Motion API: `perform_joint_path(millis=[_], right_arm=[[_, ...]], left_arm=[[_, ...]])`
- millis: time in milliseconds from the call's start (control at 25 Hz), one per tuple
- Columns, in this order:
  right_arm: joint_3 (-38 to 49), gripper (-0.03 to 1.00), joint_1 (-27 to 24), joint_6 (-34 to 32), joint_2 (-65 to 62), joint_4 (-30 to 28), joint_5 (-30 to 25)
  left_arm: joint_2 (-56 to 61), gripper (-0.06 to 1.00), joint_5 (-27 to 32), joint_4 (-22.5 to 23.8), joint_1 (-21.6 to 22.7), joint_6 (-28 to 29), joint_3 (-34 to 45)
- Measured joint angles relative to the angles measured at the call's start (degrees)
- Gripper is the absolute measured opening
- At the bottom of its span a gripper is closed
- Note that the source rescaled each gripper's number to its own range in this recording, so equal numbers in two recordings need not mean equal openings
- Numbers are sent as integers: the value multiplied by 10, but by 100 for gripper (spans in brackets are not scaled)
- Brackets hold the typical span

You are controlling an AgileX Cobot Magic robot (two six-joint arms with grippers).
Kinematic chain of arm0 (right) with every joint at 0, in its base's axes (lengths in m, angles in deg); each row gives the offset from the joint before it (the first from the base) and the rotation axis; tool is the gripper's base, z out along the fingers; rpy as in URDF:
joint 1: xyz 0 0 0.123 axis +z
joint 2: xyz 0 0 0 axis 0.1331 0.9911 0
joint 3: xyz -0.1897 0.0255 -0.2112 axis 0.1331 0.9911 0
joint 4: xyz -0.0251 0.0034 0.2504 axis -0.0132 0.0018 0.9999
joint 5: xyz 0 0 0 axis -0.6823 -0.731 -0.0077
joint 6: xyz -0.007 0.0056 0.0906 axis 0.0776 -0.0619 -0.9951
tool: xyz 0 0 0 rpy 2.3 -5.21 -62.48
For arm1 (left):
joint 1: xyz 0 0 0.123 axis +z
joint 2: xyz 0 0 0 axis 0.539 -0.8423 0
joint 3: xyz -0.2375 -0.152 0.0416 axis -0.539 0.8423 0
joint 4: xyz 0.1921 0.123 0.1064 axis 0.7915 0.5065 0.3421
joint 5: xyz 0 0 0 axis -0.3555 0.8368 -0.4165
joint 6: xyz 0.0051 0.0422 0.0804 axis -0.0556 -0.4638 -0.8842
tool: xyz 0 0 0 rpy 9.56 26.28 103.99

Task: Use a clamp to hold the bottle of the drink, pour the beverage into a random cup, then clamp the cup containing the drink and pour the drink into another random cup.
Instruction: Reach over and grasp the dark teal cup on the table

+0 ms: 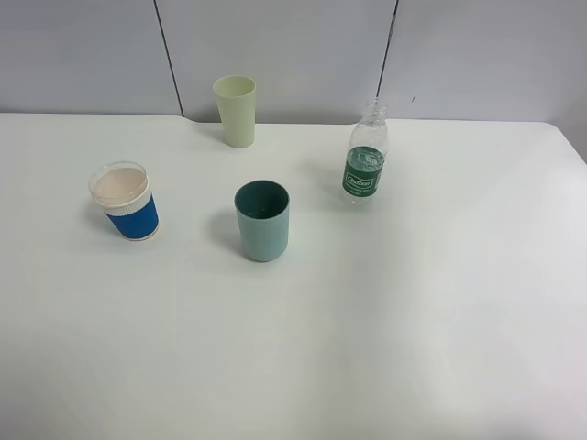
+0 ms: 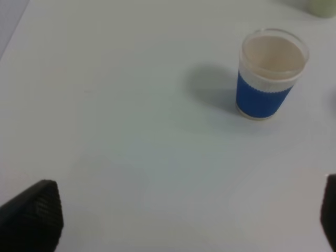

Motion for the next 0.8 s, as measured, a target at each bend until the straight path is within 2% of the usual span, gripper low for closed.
perform_joint_path(millis=[160,400,600,800], right_arm=[[0,100,-29,0,-53,2,-19],[0,100,-32,-6,-129,-15,-48],[0,100,-32,-17,-182,-21,-140],[0,100,-32,-99,-209,-72,-242]], left_arm=[[0,100,0,0,0,0,0],[0,100,0,0,0,0,0],[0,100,0,0,0,0,0],[0,100,0,0,0,0,0]])
